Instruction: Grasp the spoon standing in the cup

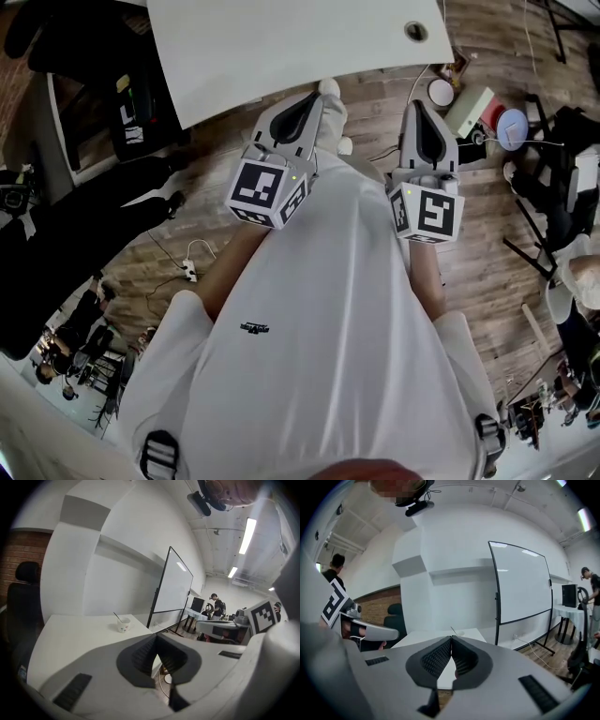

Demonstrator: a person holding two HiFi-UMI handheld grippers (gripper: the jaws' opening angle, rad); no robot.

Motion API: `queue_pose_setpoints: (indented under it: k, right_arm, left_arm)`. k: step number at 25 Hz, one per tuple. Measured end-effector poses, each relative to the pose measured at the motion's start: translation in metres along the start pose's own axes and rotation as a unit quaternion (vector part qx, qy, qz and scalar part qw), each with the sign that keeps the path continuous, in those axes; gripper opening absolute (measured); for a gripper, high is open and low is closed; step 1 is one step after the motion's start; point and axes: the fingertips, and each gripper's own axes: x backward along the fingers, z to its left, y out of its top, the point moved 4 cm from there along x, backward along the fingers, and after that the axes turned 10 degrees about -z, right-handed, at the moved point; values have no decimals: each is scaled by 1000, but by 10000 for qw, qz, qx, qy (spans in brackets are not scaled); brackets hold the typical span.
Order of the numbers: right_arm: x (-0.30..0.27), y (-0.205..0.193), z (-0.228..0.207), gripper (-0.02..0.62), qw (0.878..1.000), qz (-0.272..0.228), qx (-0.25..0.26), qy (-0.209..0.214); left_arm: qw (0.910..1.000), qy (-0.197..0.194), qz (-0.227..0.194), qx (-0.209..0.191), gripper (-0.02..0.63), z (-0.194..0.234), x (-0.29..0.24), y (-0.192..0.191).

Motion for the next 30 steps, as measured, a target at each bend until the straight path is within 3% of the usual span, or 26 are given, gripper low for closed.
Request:
queue_pose_setpoints:
  k: [12, 17, 30]
  right_arm:
    - [-168, 24, -35, 5, 9987, 234, 308, 345]
    - [-211, 31, -43, 5, 9983, 226, 320, 435]
    - [-288, 25, -54, 5, 9867, 442, 473, 1489]
  left_arm:
    - [9989, 381, -31, 276, -5, 117, -127, 41]
    - [9988, 383, -19, 307, -5, 131, -161, 52]
    - [9938, 999, 97, 486, -5, 154, -213, 53]
